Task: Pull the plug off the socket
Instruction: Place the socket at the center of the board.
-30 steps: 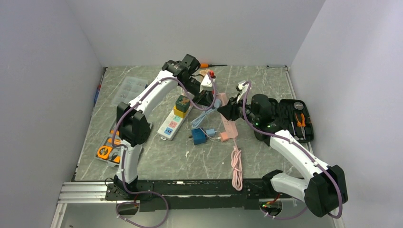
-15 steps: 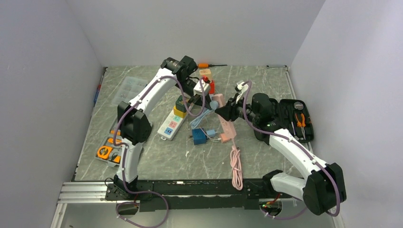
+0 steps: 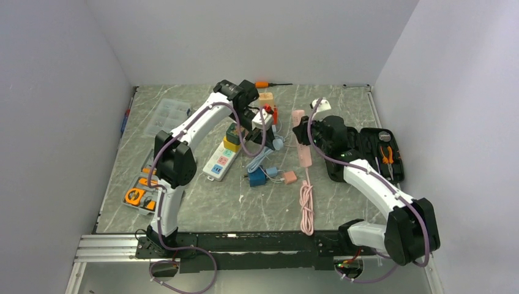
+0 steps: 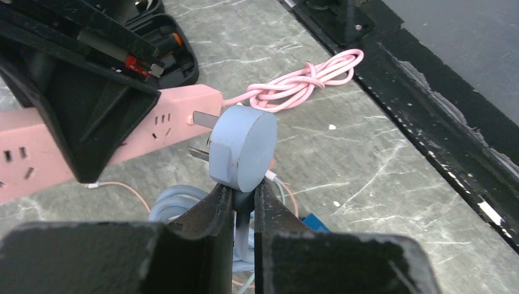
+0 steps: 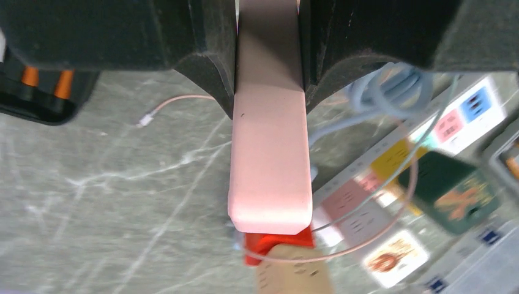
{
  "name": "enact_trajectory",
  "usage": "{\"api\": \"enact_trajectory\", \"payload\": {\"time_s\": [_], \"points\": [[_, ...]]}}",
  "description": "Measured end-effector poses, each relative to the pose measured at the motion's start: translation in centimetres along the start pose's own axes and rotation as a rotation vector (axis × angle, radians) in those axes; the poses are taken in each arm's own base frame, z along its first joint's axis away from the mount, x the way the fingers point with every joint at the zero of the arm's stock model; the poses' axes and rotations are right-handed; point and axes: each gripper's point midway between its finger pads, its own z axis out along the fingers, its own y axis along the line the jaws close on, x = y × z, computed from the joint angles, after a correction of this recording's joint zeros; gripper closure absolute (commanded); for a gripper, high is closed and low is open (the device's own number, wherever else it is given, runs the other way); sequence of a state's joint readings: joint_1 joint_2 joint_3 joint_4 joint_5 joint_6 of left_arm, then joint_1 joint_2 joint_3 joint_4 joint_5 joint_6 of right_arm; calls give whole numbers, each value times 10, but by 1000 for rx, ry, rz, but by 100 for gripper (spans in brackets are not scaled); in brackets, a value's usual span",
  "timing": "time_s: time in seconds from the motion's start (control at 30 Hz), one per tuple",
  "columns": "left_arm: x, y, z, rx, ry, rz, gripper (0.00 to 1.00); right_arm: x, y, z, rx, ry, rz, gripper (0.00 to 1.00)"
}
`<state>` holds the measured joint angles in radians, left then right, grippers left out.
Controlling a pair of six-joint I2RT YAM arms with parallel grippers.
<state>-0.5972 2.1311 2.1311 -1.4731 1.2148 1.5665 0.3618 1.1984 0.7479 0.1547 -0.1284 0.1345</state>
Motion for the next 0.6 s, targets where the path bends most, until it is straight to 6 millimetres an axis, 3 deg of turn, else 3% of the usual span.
{"api": "enact_trajectory", "payload": {"time_s": [0.2,0.3,0.4,0.6], "points": [[19,26,1,-106,46,-39,93,-6,-61,23,263,28,25,100],[29,54,-4,-202,112,-49,89,14,-91,31,373,92,51,100],[33,78,-11,-296,165,-33,89,42,-106,36,440,177,74,100],[47,112,-16,-426,229,-36,90,87,-118,36,541,319,156,52]]}}
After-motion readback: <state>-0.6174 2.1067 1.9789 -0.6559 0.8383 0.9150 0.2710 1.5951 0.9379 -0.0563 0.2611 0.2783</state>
